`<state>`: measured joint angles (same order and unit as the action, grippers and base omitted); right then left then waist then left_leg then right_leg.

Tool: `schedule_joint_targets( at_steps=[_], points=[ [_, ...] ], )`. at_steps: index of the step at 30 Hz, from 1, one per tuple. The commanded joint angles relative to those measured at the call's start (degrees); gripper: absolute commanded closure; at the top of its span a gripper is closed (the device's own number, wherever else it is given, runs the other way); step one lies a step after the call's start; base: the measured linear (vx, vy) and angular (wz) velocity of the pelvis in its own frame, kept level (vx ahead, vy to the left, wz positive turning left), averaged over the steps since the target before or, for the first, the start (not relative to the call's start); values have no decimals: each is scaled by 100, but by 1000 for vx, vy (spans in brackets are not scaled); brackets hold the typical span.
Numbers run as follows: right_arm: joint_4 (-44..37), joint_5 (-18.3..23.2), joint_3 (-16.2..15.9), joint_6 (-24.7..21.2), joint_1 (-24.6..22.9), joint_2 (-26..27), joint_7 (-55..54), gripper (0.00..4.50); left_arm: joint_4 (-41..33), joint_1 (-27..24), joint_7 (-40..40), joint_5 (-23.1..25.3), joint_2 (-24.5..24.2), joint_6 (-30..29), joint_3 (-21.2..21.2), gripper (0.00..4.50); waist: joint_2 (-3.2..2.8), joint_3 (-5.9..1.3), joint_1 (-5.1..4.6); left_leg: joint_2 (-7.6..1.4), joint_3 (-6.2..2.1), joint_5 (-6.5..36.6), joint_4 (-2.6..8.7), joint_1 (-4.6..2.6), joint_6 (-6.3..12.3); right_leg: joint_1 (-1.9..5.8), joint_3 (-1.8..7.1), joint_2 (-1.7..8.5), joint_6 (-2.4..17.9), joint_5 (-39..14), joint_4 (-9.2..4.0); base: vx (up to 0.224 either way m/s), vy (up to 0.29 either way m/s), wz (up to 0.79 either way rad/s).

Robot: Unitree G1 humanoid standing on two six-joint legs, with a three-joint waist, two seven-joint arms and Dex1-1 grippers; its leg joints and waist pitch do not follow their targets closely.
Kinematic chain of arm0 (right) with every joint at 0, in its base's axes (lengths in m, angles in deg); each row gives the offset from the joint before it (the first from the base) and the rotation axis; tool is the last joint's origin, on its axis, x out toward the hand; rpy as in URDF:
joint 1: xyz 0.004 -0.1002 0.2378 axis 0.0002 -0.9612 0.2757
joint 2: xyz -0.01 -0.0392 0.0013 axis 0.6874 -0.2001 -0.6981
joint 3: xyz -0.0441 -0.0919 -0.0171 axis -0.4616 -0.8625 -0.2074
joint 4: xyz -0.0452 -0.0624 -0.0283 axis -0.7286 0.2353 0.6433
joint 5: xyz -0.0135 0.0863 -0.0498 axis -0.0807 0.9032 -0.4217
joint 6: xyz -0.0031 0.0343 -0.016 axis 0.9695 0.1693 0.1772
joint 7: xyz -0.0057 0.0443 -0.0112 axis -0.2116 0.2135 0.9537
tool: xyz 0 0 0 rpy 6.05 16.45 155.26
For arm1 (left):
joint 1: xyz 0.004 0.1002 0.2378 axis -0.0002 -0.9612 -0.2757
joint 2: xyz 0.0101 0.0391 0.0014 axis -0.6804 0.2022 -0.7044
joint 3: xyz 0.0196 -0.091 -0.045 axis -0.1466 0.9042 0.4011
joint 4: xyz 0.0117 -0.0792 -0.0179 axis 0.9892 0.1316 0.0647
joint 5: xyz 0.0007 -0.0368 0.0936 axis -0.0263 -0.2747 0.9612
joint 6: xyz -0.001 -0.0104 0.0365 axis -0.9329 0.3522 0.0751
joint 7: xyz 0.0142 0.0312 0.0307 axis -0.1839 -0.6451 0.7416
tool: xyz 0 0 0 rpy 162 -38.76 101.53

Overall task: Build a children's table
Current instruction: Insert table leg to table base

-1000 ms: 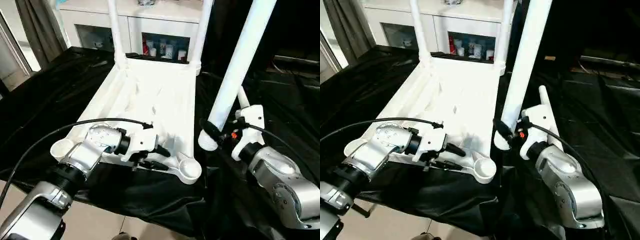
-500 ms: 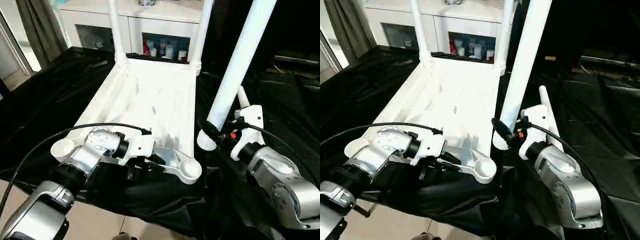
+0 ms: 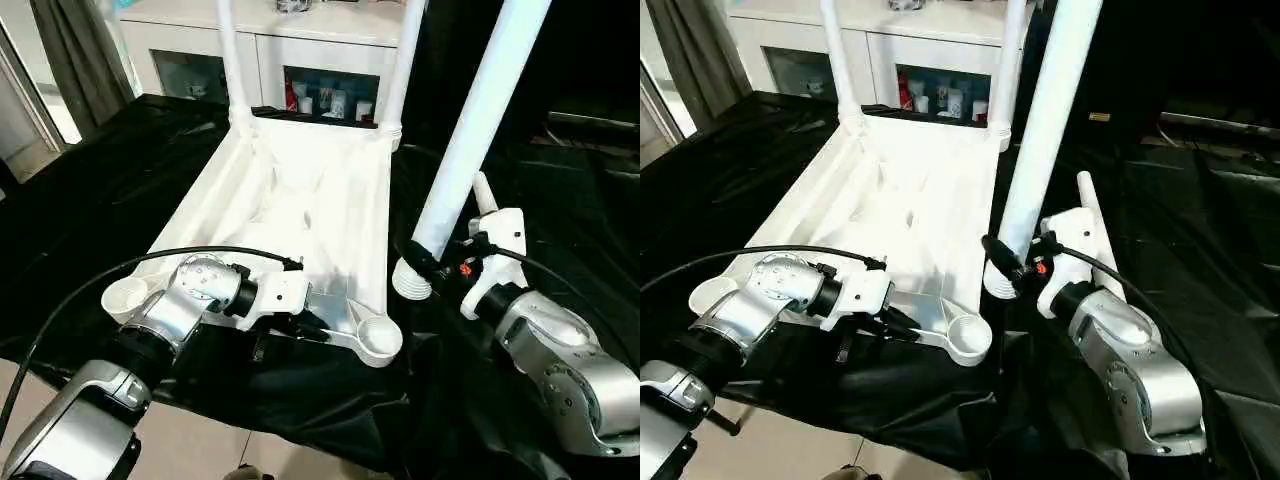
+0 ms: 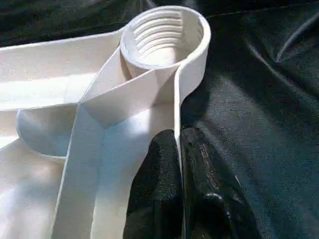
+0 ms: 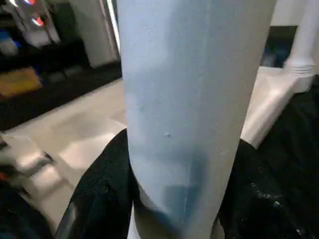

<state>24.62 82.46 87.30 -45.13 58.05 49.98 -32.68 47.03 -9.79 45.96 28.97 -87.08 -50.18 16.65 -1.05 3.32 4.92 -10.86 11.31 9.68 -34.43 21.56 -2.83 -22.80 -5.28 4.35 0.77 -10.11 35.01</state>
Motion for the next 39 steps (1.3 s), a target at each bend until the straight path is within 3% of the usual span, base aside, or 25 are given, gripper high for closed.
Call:
schedule_joint_targets(
  at_steps=[1,2,3,4,9,11,14,20,26,33,39],
  points=[
    [28,326,109,-259,123,-31,175,263,-27,19,-677,221,-57,-742,264,450,45,-324,-9,-267,-188,1785,454,-142,-119,238,337,499,718,-2412,-529,0,0,0],
    [42,384,99,-319,148,-52,245,263,-72,13,-872,206,0,-965,339,450,43,-307,-8,-259,-185,1850,445,-156,-117,215,333,501,685,-2600,-562,0,0,0],
    [64,469,45,-436,185,-122,402,263,-183,-10,-1055,94,117,-1291,451,450,86,-292,-22,-241,-194,1886,443,-142,-113,228,319,518,567,-2944,-617,0,0,0],
    [77,515,8,-507,207,-169,504,263,-249,-24,-1140,14,194,-1472,519,450,72,-301,-28,-231,-216,1802,445,-108,-115,272,294,517,465,-3079,-619,0,0,0],
    [292,426,-207,-519,350,-429,966,263,-530,-64,-1662,4,491,-1959,656,450,154,-323,-124,-203,-227,1546,444,-14,-35,304,272,484,338,-2784,-619,0,0,0],
    [597,256,-273,-362,528,-516,1059,263,-764,-155,-1626,1,534,-2061,612,450,184,-332,-153,-196,-192,1458,407,-72,38,254,290,475,454,-2603,-622,0,0,0],
    [999,77,-306,-127,755,-535,1123,263,-974,-240,-1530,-17,547,-2125,555,450,173,-337,-146,-202,-151,1219,383,-83,143,228,314,452,694,-2205,-582,0,0,0],
    [1552,-65,-407,89,1089,-463,1264,263,-1250,-319,-1283,-8,485,-2083,439,450,195,-346,-104,-235,-136,1001,397,-81,205,256,323,435,960,-1475,-476,0,0,0],
    [1694,-144,-804,-254,1107,-629,1680,263,-1132,-224,-1527,180,505,-2196,460,450,207,-313,-98,-246,-142,1136,407,-97,171,259,328,452,894,-1775,-511,0,0,0],
    [2067,-310,-773,60,1281,-518,1581,263,-1143,-214,-1410,93,531,-2226,518,450,228,-278,-129,-239,-160,1430,420,-115,43,219,321,466,726,-2374,-589,0,0,0],
    [2425,-405,-659,290,1452,-363,1488,263,-1192,-234,-1362,103,522,-2251,528,450,225,-296,-125,-246,-146,1214,414,-104,88,230,339,456,916,-1796,-517,0,0,0]
  ],
)
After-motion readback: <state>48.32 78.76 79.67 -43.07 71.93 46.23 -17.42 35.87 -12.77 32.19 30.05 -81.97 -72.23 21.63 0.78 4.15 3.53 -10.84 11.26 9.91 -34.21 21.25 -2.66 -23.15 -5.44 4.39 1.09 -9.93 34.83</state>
